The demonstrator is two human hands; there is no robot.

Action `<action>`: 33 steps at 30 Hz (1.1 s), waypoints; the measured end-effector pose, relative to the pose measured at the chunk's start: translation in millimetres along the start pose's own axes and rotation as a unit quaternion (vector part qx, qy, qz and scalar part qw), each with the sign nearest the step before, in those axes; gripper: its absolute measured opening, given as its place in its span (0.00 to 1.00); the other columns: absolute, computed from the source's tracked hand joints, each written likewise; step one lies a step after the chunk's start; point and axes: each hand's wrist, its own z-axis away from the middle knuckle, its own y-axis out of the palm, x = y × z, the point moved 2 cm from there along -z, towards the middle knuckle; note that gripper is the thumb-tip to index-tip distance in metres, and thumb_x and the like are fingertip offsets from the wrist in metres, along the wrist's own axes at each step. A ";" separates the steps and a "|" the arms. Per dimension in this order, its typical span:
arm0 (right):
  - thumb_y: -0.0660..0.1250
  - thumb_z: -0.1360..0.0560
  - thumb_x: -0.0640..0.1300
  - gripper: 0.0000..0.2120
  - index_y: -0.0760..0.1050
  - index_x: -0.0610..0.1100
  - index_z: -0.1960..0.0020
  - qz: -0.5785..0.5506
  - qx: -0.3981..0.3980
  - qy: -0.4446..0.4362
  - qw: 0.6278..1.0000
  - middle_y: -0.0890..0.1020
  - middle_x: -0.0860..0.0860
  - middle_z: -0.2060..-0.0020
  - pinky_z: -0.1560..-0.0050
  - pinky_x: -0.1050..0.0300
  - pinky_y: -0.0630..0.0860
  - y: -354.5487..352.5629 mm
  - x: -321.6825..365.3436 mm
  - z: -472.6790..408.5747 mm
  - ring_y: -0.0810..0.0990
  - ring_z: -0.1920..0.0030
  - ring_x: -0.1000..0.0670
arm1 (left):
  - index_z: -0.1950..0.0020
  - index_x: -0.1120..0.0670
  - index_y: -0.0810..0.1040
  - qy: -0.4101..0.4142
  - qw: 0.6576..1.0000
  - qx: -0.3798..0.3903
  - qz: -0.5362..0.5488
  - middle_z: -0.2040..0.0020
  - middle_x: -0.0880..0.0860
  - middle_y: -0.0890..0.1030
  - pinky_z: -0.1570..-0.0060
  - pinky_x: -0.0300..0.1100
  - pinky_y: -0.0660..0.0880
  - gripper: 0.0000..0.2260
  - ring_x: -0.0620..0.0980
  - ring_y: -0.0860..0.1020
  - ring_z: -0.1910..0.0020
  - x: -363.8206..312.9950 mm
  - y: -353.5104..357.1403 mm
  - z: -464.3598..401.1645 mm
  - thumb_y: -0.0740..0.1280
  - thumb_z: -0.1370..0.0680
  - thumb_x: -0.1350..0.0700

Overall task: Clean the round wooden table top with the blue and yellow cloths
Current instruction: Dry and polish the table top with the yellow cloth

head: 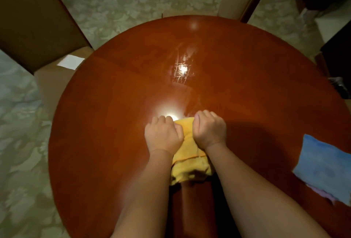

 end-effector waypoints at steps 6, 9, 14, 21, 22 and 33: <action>0.51 0.26 0.46 0.17 0.73 0.41 0.67 0.021 0.003 0.005 1.000 0.76 0.45 0.72 0.69 0.59 0.58 33.1 -16.1 -68.9 0.74 0.72 0.43 | 0.68 0.59 0.77 -0.030 0.998 0.047 -0.002 0.69 0.56 0.78 0.70 0.41 0.64 0.19 0.57 0.75 0.67 -5.9 24.8 -75.0 0.51 0.31 0.51; 0.51 0.26 0.46 0.18 0.74 0.40 0.66 0.023 -0.011 0.017 1.000 0.76 0.45 0.72 0.69 0.59 0.57 45.6 -22.2 -92.8 0.74 0.72 0.43 | 0.62 0.59 0.79 -0.024 0.997 0.065 0.017 0.64 0.56 0.80 0.66 0.44 0.66 0.23 0.58 0.76 0.62 -7.6 34.0 -103.0 0.47 0.29 0.50; 0.52 0.26 0.45 0.18 0.75 0.40 0.67 0.036 -0.057 0.026 0.997 0.77 0.45 0.72 0.70 0.60 0.57 60.8 -34.1 -116.5 0.75 0.73 0.43 | 0.53 0.58 0.80 0.013 0.999 0.051 -0.001 0.57 0.55 0.80 0.62 0.44 0.65 0.23 0.55 0.75 0.55 -12.1 48.8 -138.7 0.47 0.26 0.50; 0.55 0.28 0.43 0.17 0.74 0.40 0.71 0.071 -0.095 0.093 0.989 0.74 0.46 0.76 0.72 0.62 0.57 49.1 -22.4 -90.5 0.73 0.76 0.43 | 0.57 0.57 0.77 0.069 0.996 0.053 -0.028 0.62 0.54 0.78 0.67 0.43 0.64 0.19 0.54 0.74 0.62 -11.0 37.9 -124.8 0.48 0.23 0.51; 0.55 0.28 0.43 0.17 0.74 0.40 0.71 0.068 -0.092 0.099 0.989 0.74 0.45 0.76 0.73 0.62 0.58 43.8 -20.1 -80.7 0.73 0.76 0.43 | 0.56 0.57 0.76 0.080 0.995 0.054 -0.036 0.61 0.54 0.78 0.66 0.43 0.64 0.17 0.55 0.74 0.62 -10.0 35.7 -118.1 0.50 0.23 0.52; 0.54 0.28 0.45 0.16 0.75 0.40 0.68 0.034 -0.023 0.092 0.995 0.76 0.44 0.73 0.74 0.56 0.69 -23.2 5.8 49.6 0.76 0.73 0.42 | 0.72 0.58 0.73 0.081 0.997 -0.001 0.003 0.75 0.56 0.74 0.76 0.39 0.62 0.14 0.56 0.72 0.76 -4.0 -1.7 27.9 0.56 0.31 0.53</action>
